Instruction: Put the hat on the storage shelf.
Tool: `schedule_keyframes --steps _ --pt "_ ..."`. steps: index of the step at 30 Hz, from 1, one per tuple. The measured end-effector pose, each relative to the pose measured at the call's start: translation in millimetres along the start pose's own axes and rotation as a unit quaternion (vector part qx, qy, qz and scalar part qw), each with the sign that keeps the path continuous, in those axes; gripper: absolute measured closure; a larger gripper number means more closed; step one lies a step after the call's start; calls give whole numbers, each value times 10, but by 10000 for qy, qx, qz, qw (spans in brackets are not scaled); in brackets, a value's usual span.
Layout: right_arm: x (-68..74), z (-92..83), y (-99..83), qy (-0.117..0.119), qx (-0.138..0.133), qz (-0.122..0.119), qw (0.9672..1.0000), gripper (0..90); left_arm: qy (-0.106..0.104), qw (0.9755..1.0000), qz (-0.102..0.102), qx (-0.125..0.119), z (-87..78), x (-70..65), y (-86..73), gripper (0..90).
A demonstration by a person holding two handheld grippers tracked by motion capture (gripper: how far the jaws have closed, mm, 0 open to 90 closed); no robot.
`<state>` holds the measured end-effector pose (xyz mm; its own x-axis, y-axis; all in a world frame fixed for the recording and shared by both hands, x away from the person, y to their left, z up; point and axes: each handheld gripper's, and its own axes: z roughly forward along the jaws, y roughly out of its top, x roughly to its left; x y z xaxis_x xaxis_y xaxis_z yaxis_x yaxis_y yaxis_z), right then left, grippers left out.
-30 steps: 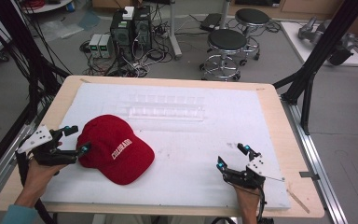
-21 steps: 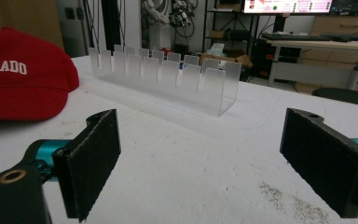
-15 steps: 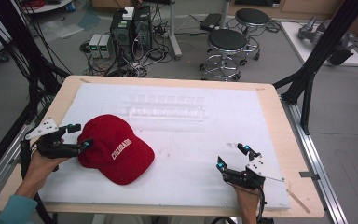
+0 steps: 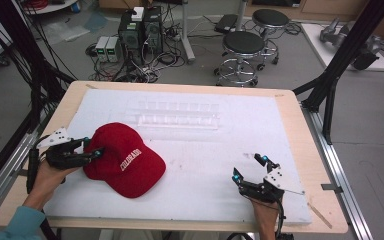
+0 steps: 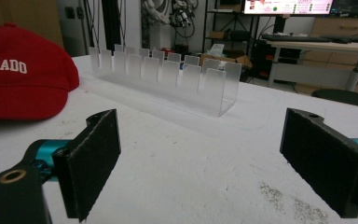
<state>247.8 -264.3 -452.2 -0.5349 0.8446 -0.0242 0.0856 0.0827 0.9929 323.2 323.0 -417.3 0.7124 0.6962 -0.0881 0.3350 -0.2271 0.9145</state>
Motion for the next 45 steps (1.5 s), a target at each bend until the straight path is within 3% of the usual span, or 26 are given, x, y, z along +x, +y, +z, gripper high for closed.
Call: schedule_keyframes --steps 7,11,12,17,20,27,40,45 --pt "2 0 1 3 3 -11 10000 111 69 10000 -48 36 -23 -12 8 760" --pt "11 2 2 9 40 -15 10000 111 104 9997 -182 107 -22 -35 20 849" --pt "11 3 2 1 47 -23 10000 111 92 9996 -269 86 -26 -38 25 856" --pt "10 8 4 2 41 -56 10000 111 112 9995 -299 65 -43 -58 38 868" --pt "11 8 4 -14 51 -41 10000 111 191 9997 -143 -8 -64 -103 59 871" --pt "16 15 7 1 70 -98 9999 111 189 9997 -124 -105 -108 -170 119 877" --pt "8 27 16 -29 179 23 9998 111 210 9996 -58 -166 -160 -438 505 878" --pt "10 39 23 -12 208 -20 9998 111 334 9993 7 -188 -142 -568 653 879"
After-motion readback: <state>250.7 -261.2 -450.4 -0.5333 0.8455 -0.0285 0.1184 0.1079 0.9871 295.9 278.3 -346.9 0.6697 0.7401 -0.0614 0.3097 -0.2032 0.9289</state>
